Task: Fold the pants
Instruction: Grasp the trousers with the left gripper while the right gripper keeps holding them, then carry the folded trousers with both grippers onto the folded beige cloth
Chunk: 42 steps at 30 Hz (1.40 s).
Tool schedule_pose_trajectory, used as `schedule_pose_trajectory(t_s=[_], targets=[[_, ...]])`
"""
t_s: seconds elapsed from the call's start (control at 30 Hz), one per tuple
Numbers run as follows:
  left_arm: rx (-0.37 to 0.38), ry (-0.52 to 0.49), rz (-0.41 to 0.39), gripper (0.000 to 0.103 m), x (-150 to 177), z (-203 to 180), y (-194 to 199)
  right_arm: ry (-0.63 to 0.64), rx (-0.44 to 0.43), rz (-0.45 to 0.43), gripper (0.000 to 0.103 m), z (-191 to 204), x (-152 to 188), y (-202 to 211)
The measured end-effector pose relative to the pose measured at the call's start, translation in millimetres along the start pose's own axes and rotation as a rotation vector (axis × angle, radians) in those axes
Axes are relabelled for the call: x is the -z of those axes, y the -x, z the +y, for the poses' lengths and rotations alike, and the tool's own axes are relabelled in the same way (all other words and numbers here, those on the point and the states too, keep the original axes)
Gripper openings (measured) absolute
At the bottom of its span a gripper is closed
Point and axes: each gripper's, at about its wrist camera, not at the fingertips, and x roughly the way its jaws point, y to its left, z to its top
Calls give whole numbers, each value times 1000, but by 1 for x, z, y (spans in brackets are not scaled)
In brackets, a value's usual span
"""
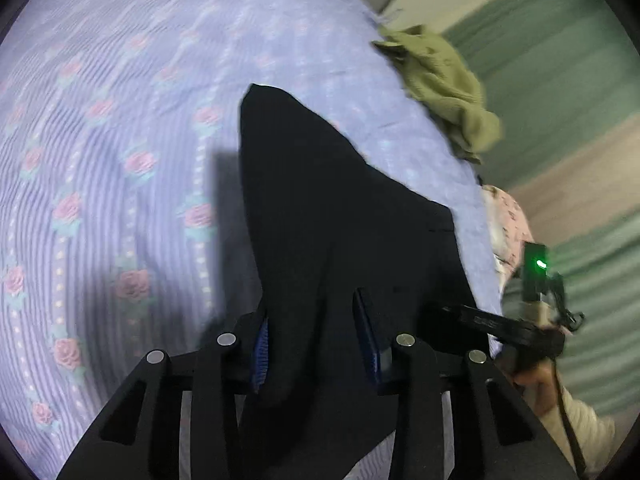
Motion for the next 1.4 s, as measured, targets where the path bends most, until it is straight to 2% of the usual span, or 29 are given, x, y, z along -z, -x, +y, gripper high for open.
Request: schedule_pose_trajectory(t_s=[0.03,0.1,0.17,0.2,0.27,0.33,0.4,0.5,0.67,0.9,0.97,1.13,1.3,1.4], targets=[[-21,8,10,44,-1,4,-5,1,1,1,32,-2,0,-1],[-102,71,60,45,-3,22,-24,-12,-12,3,32,6,0,-5],[-114,144,120,44,-4,38,-44,-13,-14,5,33,1,-2,-7],[-121,159,125,44,-5,38,-48,-3,-6,3,33,0,-2,-7],[-155,153,137,34,-7,29,-47,-3,-5,-4,33,-2,-3,-7],[-204,124,128,17,-6,13,-37,-28,-22,-18,32,0,0,-1],[-236,91,109,15,-5,-1,-29,11,-2,-57,27,7,5,9],[-277,22,47,14,2,-25,-3,87,43,-119,23,22,17,30],[-357,-104,-55,11,19,-56,60,155,35,-215,21,36,43,86],[-356,-165,-152,10,50,-75,147,210,18,-335,20,69,97,153],[-362,-192,-181,10,62,-83,171,222,30,-362,20,106,102,167],[-346,-240,-227,10,78,-90,227,226,50,-441,20,141,137,214],[-357,-280,-254,10,92,-88,270,210,38,-483,20,168,169,239],[-374,-263,-284,10,104,-84,294,227,4,-487,20,182,183,248]])
